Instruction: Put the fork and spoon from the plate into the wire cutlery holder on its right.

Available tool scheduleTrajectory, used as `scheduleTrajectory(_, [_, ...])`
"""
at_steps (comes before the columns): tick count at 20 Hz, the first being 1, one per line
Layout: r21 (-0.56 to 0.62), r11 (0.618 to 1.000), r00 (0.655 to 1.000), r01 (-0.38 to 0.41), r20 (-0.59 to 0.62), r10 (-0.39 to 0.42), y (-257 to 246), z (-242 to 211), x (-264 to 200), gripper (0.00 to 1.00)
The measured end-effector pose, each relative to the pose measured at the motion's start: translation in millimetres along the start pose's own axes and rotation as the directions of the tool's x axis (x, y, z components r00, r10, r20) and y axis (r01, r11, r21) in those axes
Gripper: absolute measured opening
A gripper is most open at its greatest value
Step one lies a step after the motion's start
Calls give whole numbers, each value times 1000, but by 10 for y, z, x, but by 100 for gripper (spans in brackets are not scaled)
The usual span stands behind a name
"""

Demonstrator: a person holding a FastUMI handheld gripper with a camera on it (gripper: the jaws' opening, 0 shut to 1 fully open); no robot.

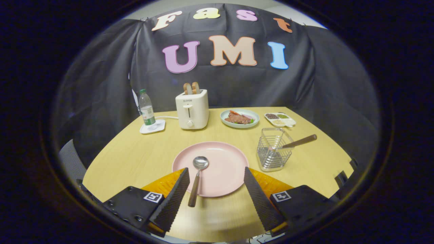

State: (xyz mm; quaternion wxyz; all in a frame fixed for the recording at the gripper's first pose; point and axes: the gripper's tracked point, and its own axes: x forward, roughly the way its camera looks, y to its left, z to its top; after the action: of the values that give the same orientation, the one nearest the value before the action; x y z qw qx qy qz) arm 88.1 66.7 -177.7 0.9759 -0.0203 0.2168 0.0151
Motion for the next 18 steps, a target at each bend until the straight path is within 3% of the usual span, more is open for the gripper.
scheduleTrajectory(5, [13,999,996,-39,-85,39,175,-417,69,100])
scheduleTrajectory(11, [-19,997,989,-73,-128,70,320,-600,144,98])
scheduleTrajectory(18, [-24,997,986,-74,-155,69,396,-654,225,55])
